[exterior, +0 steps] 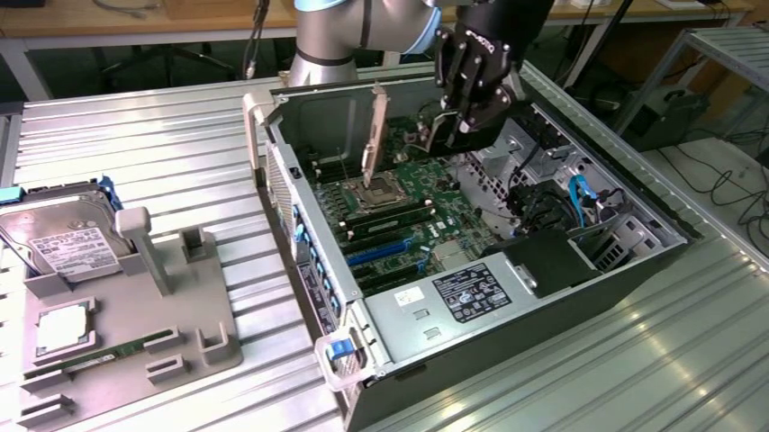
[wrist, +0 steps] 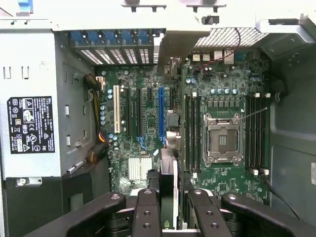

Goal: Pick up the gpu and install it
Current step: 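Insert the gpu into the slot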

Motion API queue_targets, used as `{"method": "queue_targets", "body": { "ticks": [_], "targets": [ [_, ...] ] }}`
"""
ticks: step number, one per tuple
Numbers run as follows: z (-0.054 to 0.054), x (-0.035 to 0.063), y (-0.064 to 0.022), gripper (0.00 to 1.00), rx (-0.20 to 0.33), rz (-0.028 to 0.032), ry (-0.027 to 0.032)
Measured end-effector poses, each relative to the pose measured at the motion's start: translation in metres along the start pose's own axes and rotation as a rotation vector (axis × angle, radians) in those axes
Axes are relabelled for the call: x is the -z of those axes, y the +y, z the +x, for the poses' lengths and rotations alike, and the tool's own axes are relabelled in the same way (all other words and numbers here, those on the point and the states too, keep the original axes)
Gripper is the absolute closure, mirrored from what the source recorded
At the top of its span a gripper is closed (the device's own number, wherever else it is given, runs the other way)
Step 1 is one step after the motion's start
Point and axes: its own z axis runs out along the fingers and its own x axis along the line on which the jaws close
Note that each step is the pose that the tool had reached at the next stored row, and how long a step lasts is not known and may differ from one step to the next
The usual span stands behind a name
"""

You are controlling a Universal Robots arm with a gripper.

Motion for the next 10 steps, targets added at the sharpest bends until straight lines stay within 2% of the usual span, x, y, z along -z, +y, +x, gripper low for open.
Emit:
{"method": "queue_targets", "body": {
  "ticks": [1,3,4,6,9,10],
  "targets": [
    [0.0,-0.0009,0.0004,0.73,0.043,-0.0001,0.0013],
    [0.0,-0.0059,0.0004,0.73,0.075,-0.0004,0.0023],
    [0.0,-0.0154,0.0021,0.73,0.084,-0.0003,0.0027],
    [0.0,-0.0312,0.0065,0.73,0.084,0.0014,0.0028],
    [0.001,-0.0441,0.0063,0.73,0.084,0.0015,0.0026],
    [0.001,-0.0446,0.0063,0.73,0.084,0.0015,0.0026]
  ]
}}
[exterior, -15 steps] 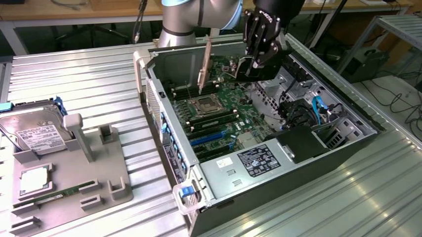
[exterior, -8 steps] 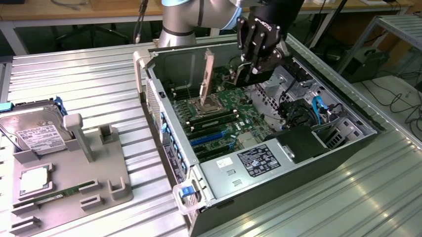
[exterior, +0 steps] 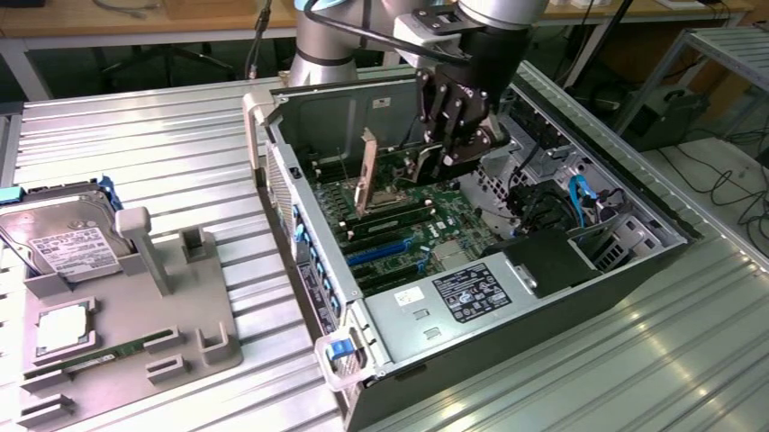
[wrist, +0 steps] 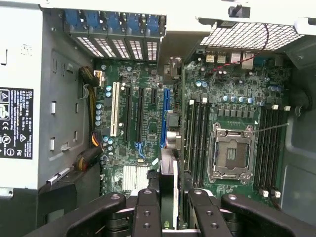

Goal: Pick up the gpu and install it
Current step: 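Insert the gpu into the slot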

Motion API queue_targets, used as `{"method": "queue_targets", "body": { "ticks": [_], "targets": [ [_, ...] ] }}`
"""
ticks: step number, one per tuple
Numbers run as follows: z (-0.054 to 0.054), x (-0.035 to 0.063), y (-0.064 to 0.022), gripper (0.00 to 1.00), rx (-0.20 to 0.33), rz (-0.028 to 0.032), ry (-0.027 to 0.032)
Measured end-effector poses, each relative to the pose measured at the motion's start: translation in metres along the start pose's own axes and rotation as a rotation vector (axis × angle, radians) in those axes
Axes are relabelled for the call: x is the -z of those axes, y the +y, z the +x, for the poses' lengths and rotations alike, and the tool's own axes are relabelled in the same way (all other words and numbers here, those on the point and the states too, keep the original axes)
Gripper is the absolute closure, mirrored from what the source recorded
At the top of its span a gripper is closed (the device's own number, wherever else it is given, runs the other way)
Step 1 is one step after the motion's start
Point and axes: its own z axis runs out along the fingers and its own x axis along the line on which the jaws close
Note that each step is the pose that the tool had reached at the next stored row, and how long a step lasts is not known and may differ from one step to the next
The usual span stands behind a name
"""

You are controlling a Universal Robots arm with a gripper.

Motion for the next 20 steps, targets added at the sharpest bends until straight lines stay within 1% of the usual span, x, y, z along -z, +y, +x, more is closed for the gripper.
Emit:
{"method": "queue_targets", "body": {
  "ticks": [10,11,12,14,16,18,19,20],
  "targets": [
    [0.0,-0.0047,0.0008,0.73,0.0,0.001,-0.0003],
    [0.0,-0.0054,0.0013,0.73,0.0,0.0018,-0.0002],
    [0.0,-0.0064,0.0025,0.73,0.0,0.0051,0.0],
    [0.0,-0.0081,0.0037,0.73,0.0,0.0067,0.0],
    [0.001,-0.0101,0.0045,0.73,0.0,0.0074,-0.0021],
    [0.001,-0.0134,0.0044,0.73,0.0,0.0075,-0.0028],
    [0.001,-0.0148,0.0044,0.73,0.0,0.0072,-0.0003],
    [0.001,-0.0157,0.0043,0.73,0.0,0.0069,0.0049]
  ]
}}
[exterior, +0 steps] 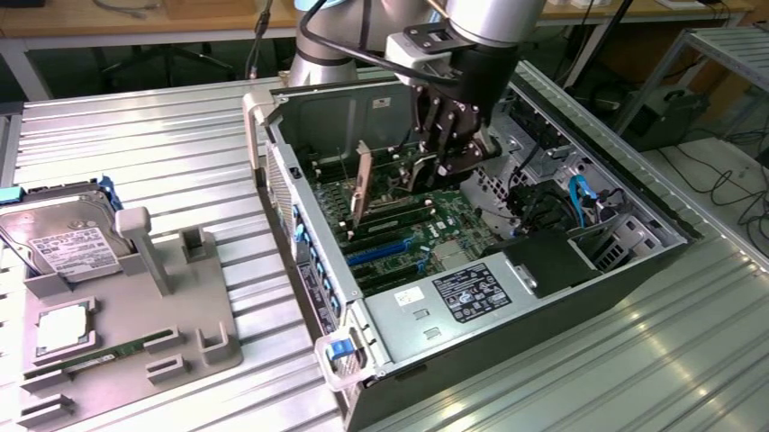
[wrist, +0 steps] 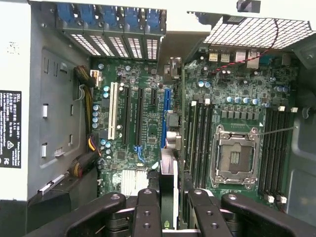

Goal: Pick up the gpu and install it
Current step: 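Insert the gpu into the slot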

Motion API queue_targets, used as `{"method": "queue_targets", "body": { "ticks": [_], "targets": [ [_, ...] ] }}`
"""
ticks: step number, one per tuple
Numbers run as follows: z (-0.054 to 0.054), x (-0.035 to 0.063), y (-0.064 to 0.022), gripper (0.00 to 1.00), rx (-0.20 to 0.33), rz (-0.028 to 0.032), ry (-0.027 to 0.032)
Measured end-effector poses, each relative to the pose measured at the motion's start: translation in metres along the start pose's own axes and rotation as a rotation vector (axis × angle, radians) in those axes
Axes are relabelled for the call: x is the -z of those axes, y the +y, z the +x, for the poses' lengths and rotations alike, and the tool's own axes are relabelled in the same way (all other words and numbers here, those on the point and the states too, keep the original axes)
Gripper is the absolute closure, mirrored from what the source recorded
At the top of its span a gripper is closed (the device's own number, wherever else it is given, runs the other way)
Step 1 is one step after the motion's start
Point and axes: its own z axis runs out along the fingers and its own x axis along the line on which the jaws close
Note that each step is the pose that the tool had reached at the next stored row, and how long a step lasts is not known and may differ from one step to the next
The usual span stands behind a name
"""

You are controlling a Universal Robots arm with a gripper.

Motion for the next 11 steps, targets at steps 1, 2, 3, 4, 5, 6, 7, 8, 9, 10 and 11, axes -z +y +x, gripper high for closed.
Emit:
{"method": "queue_targets", "body": {
  "ticks": [1,2,3,4,5,6,7,8,9,10,11],
  "targets": [
    [0.0,-0.001,0.0,0.73,0.0,-0.0004,0.0051],
    [0.0,-0.0029,-0.0001,0.73,0.0,-0.0004,0.0061],
    [-0.001,-0.0044,0.0001,0.73,-0.001,-0.0013,0.0069],
    [-0.002,-0.0059,0.0001,0.73,-0.001,-0.0031,0.007],
    [-0.002,-0.0077,0.0,0.73,-0.001,-0.0036,0.0073],
    [-0.002,-0.0096,0.0,0.73,-0.001,-0.0037,0.0073],
    [-0.002,-0.0112,-0.0001,0.73,-0.001,-0.0045,0.0073],
    [-0.002,-0.0131,0.0001,0.73,-0.002,-0.0057,0.0076],
    [-0.002,-0.0152,0.0005,0.73,-0.002,-0.0066,0.0076],
    [-0.004,-0.0192,0.0004,0.73,-0.005,-0.0092,0.0076],
    [-0.004,-0.0221,0.0003,0.73,-0.017,-0.0095,0.0073]
  ]
}}
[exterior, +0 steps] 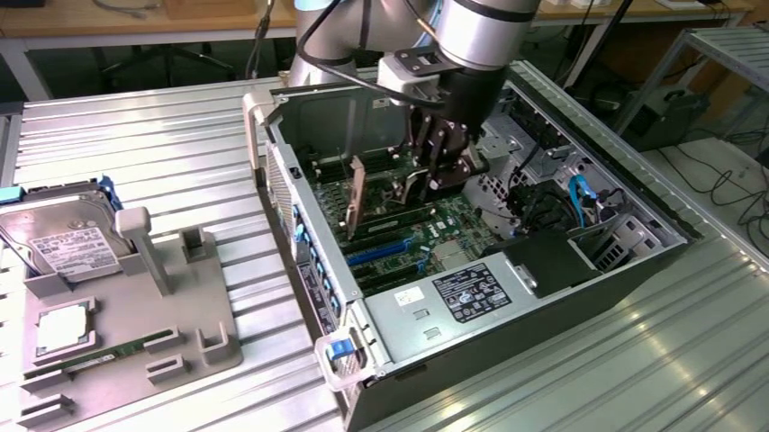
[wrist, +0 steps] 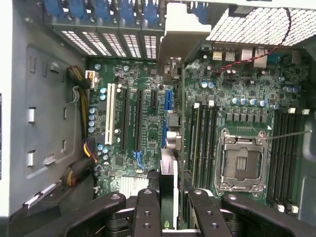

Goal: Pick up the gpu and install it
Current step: 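Insert the gpu into the slot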

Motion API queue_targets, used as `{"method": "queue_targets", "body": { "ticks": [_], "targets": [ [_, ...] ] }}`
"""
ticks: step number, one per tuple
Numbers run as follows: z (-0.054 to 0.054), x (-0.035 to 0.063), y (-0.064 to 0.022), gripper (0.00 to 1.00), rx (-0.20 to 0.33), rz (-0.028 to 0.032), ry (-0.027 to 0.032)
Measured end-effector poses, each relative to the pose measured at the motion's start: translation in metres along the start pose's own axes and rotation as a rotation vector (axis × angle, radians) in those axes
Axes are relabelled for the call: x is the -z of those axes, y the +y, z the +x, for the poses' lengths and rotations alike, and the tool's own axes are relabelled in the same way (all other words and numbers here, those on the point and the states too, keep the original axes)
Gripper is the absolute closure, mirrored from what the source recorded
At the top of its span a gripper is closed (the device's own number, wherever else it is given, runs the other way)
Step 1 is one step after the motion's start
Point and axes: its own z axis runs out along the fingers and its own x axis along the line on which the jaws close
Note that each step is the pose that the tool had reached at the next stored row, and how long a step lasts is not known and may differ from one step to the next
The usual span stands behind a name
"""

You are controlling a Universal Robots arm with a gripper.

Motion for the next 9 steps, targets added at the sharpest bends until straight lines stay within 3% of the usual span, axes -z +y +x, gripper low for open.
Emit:
{"method": "queue_targets", "body": {
  "ticks": [9],
  "targets": [
    [-0.0004,-0.0092,0.0006,0.73,-0.019,-0.0002,-0.0008]
  ]
}}
